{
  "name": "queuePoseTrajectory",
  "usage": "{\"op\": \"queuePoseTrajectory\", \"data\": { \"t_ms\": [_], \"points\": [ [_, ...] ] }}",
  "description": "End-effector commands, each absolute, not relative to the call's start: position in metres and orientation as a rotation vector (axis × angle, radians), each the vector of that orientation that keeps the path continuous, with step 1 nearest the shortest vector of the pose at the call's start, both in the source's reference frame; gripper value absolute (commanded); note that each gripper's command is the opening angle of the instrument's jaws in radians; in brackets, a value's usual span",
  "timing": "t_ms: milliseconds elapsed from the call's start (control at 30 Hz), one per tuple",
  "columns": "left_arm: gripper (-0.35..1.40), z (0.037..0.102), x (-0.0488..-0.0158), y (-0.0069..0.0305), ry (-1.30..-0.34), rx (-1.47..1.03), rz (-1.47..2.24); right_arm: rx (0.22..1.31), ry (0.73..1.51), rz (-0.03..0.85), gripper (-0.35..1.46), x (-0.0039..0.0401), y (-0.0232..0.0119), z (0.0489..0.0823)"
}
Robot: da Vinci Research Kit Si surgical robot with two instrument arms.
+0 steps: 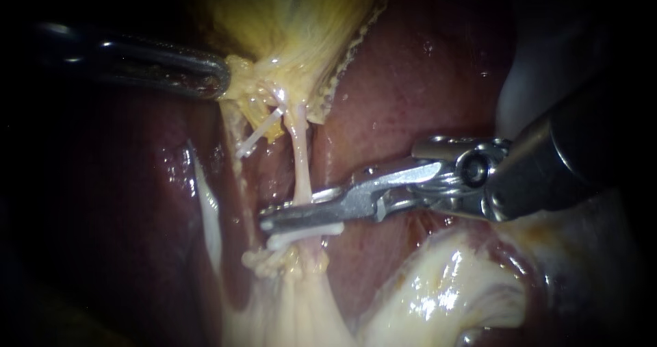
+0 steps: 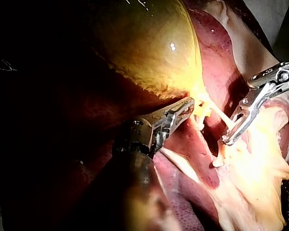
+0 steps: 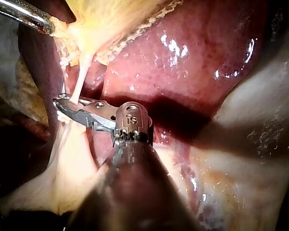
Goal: Going back second clip right tube
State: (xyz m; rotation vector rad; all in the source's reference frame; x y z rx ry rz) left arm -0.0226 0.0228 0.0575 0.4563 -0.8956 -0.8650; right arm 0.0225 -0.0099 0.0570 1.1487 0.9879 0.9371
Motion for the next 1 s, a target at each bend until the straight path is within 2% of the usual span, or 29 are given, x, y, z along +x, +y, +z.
{"op": "queuePoseTrajectory", "data": {
  "t_ms": [33, 67, 100, 133, 200, 267, 333, 433, 467, 667, 800, 1000],
  "points": [
    [-0.35, 0.0575, -0.0226, 0.0228, -0.896, 0.456, -0.865, 1.150, 0.987, 0.934, -0.35, 0.0225, -0.0100, 0.0571],
    [-0.35, 0.0575, -0.0226, 0.0228, -0.896, 0.456, -0.865, 1.157, 0.984, 0.927, -0.35, 0.0225, -0.0101, 0.0572],
    [-0.35, 0.0575, -0.0226, 0.0228, -0.896, 0.456, -0.865, 1.161, 0.982, 0.921, -0.26, 0.0226, -0.0102, 0.0573],
    [-0.35, 0.0576, -0.0226, 0.0228, -0.896, 0.456, -0.865, 1.133, 1.006, 0.882, -0.03, 0.0227, -0.0104, 0.0575],
    [-0.35, 0.0576, -0.0226, 0.0228, -0.896, 0.457, -0.865, 1.061, 1.064, 0.784, 0.31, 0.0232, -0.0107, 0.0579],
    [-0.35, 0.0576, -0.0225, 0.0228, -0.896, 0.457, -0.864, 1.012, 1.100, 0.720, 0.43, 0.0235, -0.0109, 0.0584],
    [-0.35, 0.0576, -0.0225, 0.0228, -0.896, 0.457, -0.864, 0.963, 1.133, 0.649, 0.47, 0.0234, -0.0110, 0.0587],
    [-0.35, 0.0576, -0.0224, 0.0228, -0.896, 0.457, -0.864, 0.810, 1.161, 0.579, 0.50, 0.0226, -0.0110, 0.0589],
    [-0.35, 0.0576, -0.0224, 0.0228, -0.896, 0.457, -0.864, 0.753, 1.161, 0.546, 0.50, 0.0220, -0.0110, 0.0590],
    [-0.35, 0.0577, -0.0222, 0.0228, -0.896, 0.458, -0.863, 0.580, 1.147, 0.348, 0.50, 0.0180, -0.0106, 0.0580],
    [-0.35, 0.0577, -0.0221, 0.0228, -0.896, 0.458, -0.862, 0.503, 1.165, 0.275, 0.50, 0.0152, -0.0099, 0.0564],
    [-0.35, 0.0577, -0.0221, 0.0228, -0.896, 0.458, -0.862, 0.421, 1.172, 0.243, 0.50, 0.0118, -0.0087, 0.0535]
  ]
}}
